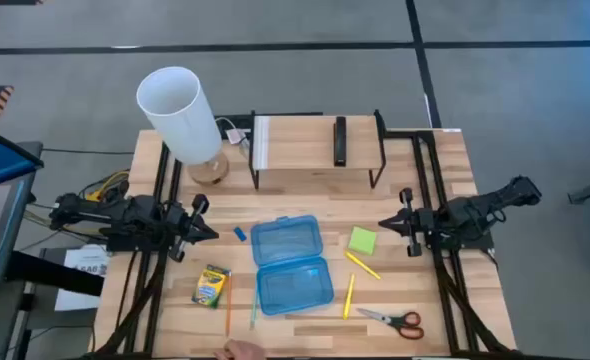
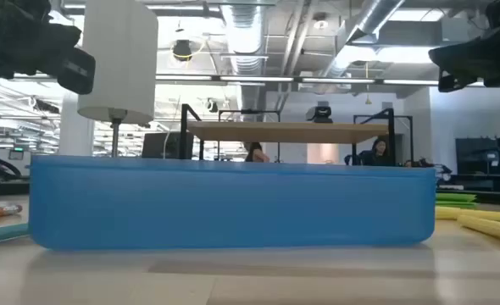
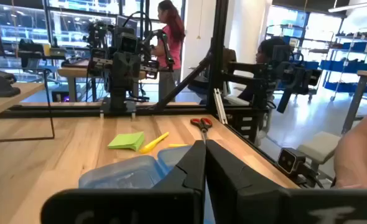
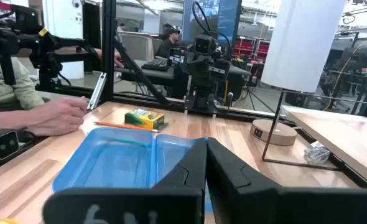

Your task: Pack school essentials

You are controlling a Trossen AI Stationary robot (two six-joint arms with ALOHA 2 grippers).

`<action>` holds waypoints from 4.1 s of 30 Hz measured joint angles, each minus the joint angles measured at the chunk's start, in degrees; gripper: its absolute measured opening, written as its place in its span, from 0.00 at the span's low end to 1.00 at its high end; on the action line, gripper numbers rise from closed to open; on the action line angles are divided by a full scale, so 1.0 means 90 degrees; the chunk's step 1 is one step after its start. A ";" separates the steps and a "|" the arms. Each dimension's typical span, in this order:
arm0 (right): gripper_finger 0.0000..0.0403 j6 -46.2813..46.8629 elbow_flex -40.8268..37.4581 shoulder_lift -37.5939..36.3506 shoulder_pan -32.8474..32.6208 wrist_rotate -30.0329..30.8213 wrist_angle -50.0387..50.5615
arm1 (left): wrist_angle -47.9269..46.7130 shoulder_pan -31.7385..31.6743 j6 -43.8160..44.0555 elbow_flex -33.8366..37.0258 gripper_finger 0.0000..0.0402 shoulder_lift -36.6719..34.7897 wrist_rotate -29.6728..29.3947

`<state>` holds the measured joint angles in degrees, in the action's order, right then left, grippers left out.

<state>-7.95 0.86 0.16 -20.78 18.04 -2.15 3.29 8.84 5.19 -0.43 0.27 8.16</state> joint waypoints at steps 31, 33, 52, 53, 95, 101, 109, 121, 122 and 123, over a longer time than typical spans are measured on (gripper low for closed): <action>0.08 -0.0001 0.0001 -0.0002 -0.0001 0.0000 0.0002 | 0.0002 0.0002 0.0000 0.0000 0.00 0.0000 -0.0002; 0.08 0.0000 0.0000 0.0000 0.0000 0.0000 0.0000 | 0.0001 0.0002 0.0000 0.0002 0.00 0.0000 0.0000; 0.08 0.0000 0.0000 -0.0002 -0.0002 0.0002 0.0002 | 0.0002 0.0002 0.0000 0.0001 0.00 0.0000 -0.0001; 0.08 -0.0001 0.0001 0.0000 -0.0001 0.0000 0.0001 | 0.0001 0.0001 0.0000 0.0002 0.00 0.0000 -0.0002; 0.08 0.0000 0.0000 0.0000 0.0000 0.0000 -0.0002 | 0.0002 0.0001 0.0000 0.0001 0.00 -0.0002 0.0000; 0.08 0.0000 -0.0025 -0.0002 0.0000 0.0002 -0.0299 | 0.0001 0.0001 0.0000 0.0002 0.00 -0.0001 -0.0001; 0.08 0.0000 -0.0027 -0.0001 -0.0002 0.0007 -0.1012 | 0.0001 0.0001 0.0001 0.0001 0.00 -0.0001 -0.0002; 0.08 0.0811 -0.0011 -0.0001 0.0017 0.0030 -0.1730 | 0.0002 0.0002 0.0002 0.0000 0.00 0.0000 -0.0002; 0.08 0.0811 0.0007 0.0002 0.0040 0.0035 -0.1808 | 0.0002 0.0000 0.0001 0.0001 0.00 -0.0001 0.0000; 0.08 0.0805 0.0039 0.0023 0.0068 0.0039 -0.1821 | 0.0000 0.0001 0.0001 0.0002 0.00 -0.0001 -0.0001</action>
<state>-0.71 1.22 0.38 -20.17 18.39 -18.54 3.29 8.85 5.20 -0.41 0.26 8.15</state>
